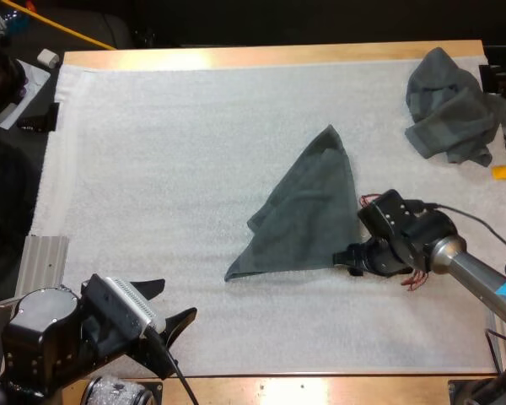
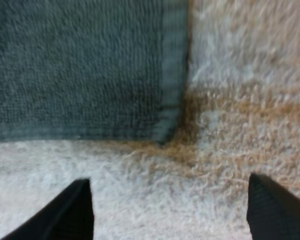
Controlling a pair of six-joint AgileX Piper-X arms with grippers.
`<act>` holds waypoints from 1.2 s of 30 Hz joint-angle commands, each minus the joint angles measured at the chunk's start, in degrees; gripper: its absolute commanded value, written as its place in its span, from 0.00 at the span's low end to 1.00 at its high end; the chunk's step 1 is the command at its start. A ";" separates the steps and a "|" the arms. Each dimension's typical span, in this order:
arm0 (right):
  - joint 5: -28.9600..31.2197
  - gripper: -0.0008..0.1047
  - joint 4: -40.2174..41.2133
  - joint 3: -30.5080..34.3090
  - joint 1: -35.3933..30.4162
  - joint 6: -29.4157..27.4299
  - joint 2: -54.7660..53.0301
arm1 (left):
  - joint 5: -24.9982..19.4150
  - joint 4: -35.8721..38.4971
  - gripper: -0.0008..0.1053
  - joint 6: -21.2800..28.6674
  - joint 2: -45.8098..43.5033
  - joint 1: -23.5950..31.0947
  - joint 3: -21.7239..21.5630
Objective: Pick towel from pile, fold and stack
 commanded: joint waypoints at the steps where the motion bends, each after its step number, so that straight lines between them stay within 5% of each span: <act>1: -4.10 0.59 -4.26 3.64 -1.77 2.16 -0.72 | 0.16 0.72 0.56 -0.22 0.12 -0.23 -0.19; 6: -5.48 0.57 -9.49 6.95 -2.73 5.32 -0.23 | 0.01 1.59 0.56 -0.24 0.14 -0.17 -0.20; 12: -5.00 0.42 -13.02 6.89 -2.72 8.10 2.33 | 0.20 2.16 0.56 -0.30 0.09 -0.14 -0.16; 24: -4.50 0.39 -19.92 6.81 -2.74 13.48 6.53 | 0.47 2.44 0.56 -0.19 0.11 -0.20 -0.15; 30: -5.47 0.28 -21.39 6.95 -2.66 14.69 7.43 | 0.40 2.49 0.56 -0.10 0.08 -0.15 -0.18; 36: -4.94 0.04 -21.46 6.84 -2.60 14.15 6.73 | 0.40 2.53 0.56 0.16 0.06 -0.08 -0.20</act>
